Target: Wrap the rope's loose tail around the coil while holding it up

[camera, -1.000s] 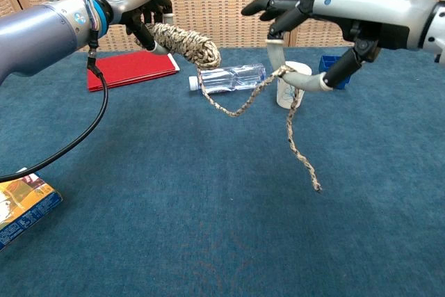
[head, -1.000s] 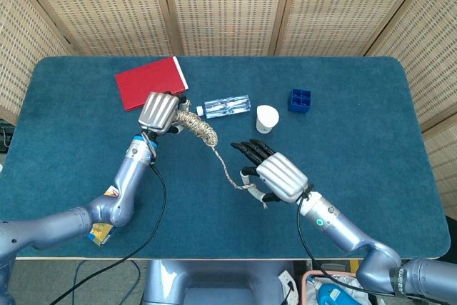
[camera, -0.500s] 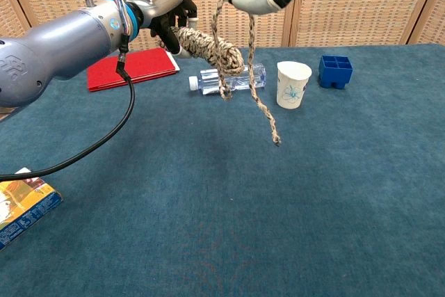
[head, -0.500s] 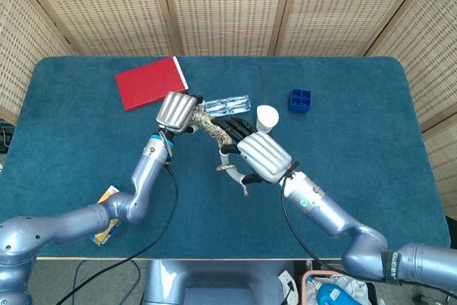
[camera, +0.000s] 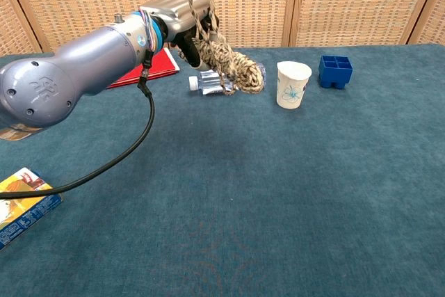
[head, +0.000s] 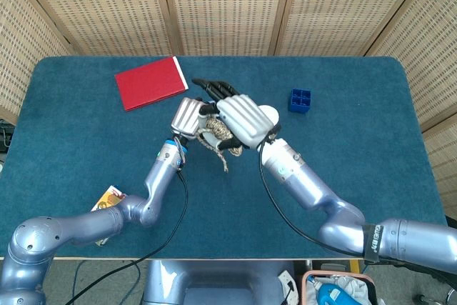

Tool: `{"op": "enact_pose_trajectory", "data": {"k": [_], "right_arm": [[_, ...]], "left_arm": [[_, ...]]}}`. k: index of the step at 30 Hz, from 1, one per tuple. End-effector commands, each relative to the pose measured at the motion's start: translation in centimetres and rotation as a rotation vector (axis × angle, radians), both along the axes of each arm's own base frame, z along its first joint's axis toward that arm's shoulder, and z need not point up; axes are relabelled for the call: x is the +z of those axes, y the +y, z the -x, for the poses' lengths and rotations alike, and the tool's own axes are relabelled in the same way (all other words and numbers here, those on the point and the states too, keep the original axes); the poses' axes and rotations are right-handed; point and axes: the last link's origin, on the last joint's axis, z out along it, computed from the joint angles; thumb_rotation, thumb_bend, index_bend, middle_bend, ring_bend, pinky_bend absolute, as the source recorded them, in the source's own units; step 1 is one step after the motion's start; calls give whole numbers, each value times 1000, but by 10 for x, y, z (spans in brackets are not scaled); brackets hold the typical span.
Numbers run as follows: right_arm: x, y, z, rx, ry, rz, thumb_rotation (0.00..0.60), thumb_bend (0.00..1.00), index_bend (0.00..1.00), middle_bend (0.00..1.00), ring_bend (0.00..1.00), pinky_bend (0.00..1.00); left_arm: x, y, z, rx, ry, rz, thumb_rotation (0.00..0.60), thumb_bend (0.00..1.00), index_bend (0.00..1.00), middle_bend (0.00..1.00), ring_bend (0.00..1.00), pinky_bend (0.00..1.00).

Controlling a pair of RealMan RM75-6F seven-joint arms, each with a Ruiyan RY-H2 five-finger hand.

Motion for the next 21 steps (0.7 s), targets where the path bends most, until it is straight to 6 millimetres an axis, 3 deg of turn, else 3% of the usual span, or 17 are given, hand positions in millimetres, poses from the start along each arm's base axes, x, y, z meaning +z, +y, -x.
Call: {"op": "enact_pose_trajectory", "data": {"k": [1, 6, 10, 15, 21], "right_arm": [[7, -17, -8, -36, -18, 54, 600, 477, 688, 19, 0, 0], [14, -35, -6, -115, -81, 71, 600, 477, 688, 30, 0, 0], [23, -62, 7, -193, -61, 158, 600, 477, 688, 34, 0, 0], [24, -84, 47, -311, -11, 191, 600, 477, 688, 35, 0, 0], [12, -96, 93, -403, 31, 164, 600, 477, 688, 37, 0, 0]], "left_arm": [[-4, -4, 0, -18, 9, 11, 600, 503, 837, 648, 478, 627], [-5, -5, 5, -46, 32, 39, 600, 503, 837, 648, 478, 626], [1, -4, 11, -87, 18, 145, 600, 503, 837, 648, 483, 625], [18, 1, 22, -106, -27, 263, 600, 503, 837, 651, 488, 622], [38, 6, 37, -111, -81, 325, 600, 503, 837, 656, 491, 570]]}}
